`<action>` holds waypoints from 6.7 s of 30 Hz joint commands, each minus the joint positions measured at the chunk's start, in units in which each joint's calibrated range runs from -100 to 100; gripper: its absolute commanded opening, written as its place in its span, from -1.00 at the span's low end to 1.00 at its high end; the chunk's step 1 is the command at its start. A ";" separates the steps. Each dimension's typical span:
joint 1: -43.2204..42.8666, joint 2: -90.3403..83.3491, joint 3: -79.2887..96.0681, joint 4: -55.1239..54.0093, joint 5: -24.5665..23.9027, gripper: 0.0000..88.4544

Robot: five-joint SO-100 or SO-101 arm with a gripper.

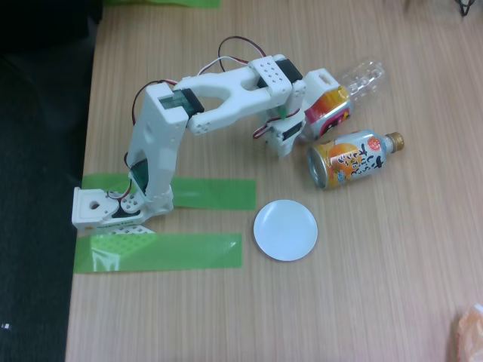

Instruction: Pick up the plastic bottle and stand it up on the white place

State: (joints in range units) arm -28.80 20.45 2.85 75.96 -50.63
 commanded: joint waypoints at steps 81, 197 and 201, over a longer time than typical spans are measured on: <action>39.99 -115.25 51.97 -32.09 76.53 -0.84; 31.39 -118.61 82.49 -58.19 103.82 -0.82; 31.47 -118.27 82.49 -58.10 103.71 -0.73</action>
State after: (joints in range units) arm 2.50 -98.06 85.54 18.01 53.05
